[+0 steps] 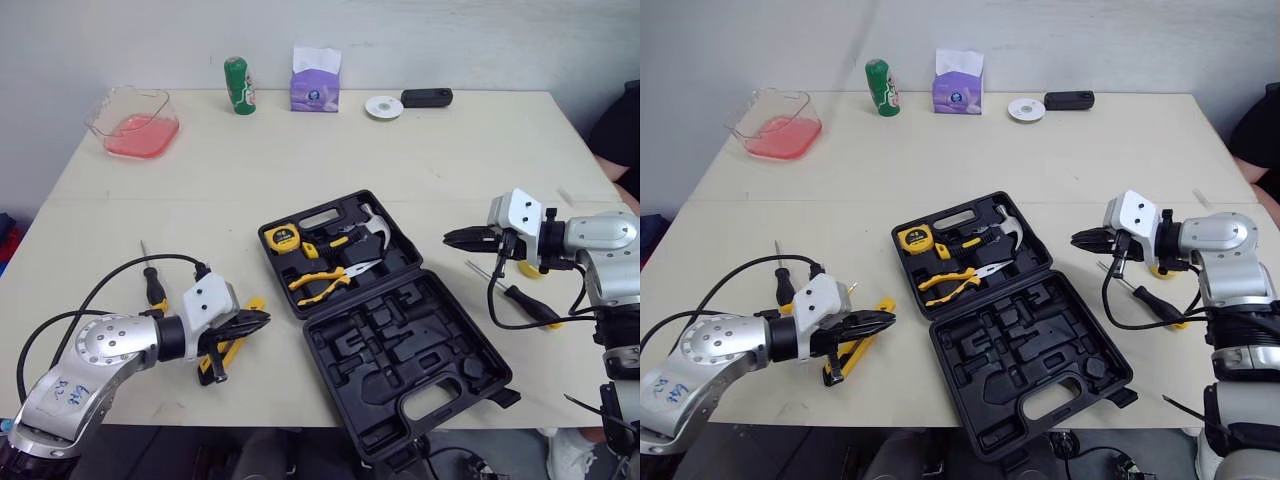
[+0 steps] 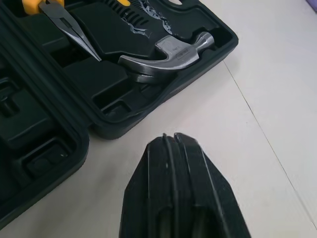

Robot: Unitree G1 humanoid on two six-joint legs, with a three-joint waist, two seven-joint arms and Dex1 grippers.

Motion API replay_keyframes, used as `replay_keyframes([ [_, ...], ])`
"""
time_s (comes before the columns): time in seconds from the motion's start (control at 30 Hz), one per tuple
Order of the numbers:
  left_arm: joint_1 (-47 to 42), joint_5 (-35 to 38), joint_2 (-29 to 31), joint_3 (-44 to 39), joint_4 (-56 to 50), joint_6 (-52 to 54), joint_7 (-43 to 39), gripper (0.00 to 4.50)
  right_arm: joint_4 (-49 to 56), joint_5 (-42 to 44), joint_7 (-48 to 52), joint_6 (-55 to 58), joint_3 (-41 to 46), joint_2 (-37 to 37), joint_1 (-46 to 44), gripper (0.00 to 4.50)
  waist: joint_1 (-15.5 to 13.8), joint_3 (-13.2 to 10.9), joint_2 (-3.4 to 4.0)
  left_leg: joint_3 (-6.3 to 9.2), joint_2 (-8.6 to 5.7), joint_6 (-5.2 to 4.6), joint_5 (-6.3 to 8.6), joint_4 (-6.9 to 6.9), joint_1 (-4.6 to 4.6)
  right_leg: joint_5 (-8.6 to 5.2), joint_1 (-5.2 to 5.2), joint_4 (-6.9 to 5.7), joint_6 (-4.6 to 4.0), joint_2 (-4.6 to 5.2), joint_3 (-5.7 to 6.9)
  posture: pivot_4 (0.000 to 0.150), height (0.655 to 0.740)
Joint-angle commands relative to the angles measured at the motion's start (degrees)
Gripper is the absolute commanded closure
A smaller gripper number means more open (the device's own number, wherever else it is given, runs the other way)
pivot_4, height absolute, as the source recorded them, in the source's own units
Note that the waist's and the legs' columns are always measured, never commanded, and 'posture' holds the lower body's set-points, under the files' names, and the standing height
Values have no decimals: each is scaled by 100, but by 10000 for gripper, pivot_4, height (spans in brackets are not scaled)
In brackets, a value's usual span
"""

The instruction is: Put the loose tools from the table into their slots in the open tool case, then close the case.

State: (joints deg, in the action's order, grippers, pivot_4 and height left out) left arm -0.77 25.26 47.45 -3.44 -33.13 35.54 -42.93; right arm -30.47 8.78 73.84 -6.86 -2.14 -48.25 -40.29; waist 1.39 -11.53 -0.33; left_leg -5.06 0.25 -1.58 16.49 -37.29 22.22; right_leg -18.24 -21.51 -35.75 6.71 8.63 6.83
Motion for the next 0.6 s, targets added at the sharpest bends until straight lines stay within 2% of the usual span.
replay_keyframes([
  [0.03, -123, -62, -44, 304, -175, 171, 49, 44410, -154, -187, -124, -259, -12, 28, -24, 45000, 1, 0, 0, 0, 1, 1, 1, -1, 0, 0, 0, 0, 0, -1, 0, 1500, 7400],
  [0.17, -498, -291, -189, 943, -10, 553, 229, 44410, -411, -412, -110, -505, -183, 142, -1, 45000, 0, 0, 0, -4, 1, 1, 1, -2, -1, 0, 0, 0, 0, -3, -4, 1500, 7400],
  [0.3, -787, -361, -383, 1178, 118, 686, 299, 44410, -549, -448, -210, -562, -184, 287, -27, 45000, 3, 0, 0, -6, 2, 1, 1, -4, 0, 0, -1, -4, 0, -6, -8, 1500, 7400],
  [0.37, -993, -631, -289, 1421, 304, 610, 221, 44410, -595, -473, -239, -526, -205, 362, -12, 45000, -1, 0, 0, -5, 4, 1, 0, -6, -1, 0, 0, -4, 0, -7, -7, 1500, 7400],
  [0.6, -1303, -779, -555, 1543, 608, 527, 197, 44410, -553, -533, -288, -508, -255, 516, 84, 45000, -2, 0, 0, -6, 5, 2, 1, -8, 0, 0, 0, -3, -1, -8, -9, 1500, 7400],
])
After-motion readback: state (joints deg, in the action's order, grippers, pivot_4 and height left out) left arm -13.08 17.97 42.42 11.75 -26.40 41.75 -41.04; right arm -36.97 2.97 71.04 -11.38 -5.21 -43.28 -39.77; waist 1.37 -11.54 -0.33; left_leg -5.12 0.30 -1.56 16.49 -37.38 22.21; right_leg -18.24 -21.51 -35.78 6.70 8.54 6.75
